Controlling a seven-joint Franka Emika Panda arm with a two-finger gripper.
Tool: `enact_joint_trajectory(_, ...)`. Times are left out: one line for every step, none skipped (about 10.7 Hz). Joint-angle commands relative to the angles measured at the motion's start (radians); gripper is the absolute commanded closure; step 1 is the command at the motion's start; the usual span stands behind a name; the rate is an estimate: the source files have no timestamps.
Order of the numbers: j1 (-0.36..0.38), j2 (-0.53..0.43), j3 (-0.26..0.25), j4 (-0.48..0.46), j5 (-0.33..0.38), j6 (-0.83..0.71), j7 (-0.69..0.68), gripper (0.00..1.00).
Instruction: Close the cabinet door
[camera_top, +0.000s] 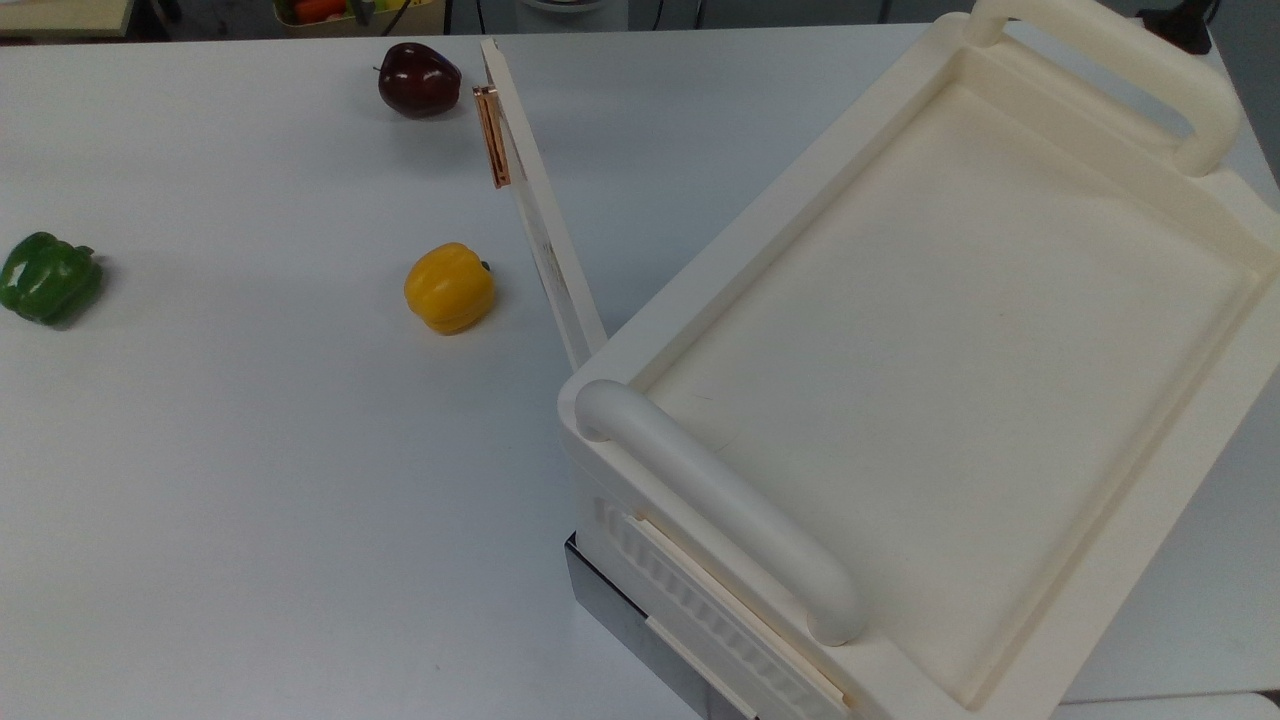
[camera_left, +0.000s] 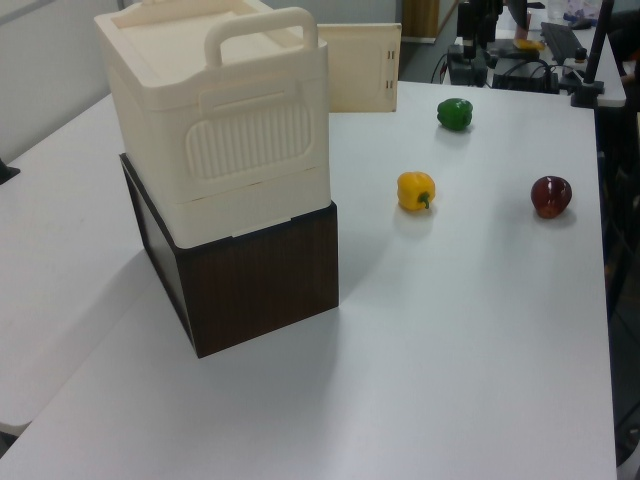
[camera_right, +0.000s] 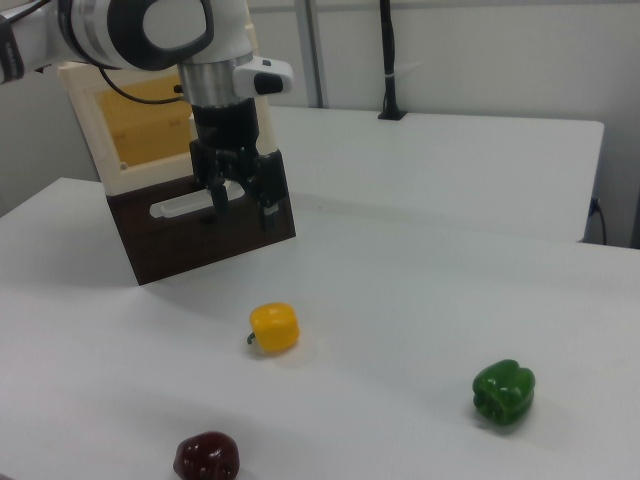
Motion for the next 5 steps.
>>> enact_joint_trajectory(0.003, -0.020, -0.003, -0.024, -0.016, -0.004, 0.010, 0.00)
enact_joint_trajectory(0.003, -0.020, -0.003, -0.024, -0.015, -0.009, 0.013, 0.00)
enact_joint_trajectory(0.003, -0.020, -0.003, -0.022, -0.009, -0.013, 0.012, 0.00)
enact_joint_trajectory(0.003, -0.020, -0.003, -0.022, -0.007, -0.016, 0.004, 0.00)
enact_joint_trajectory(0.003, -0.020, -0.003, -0.022, -0.004, -0.016, 0.004, 0.00)
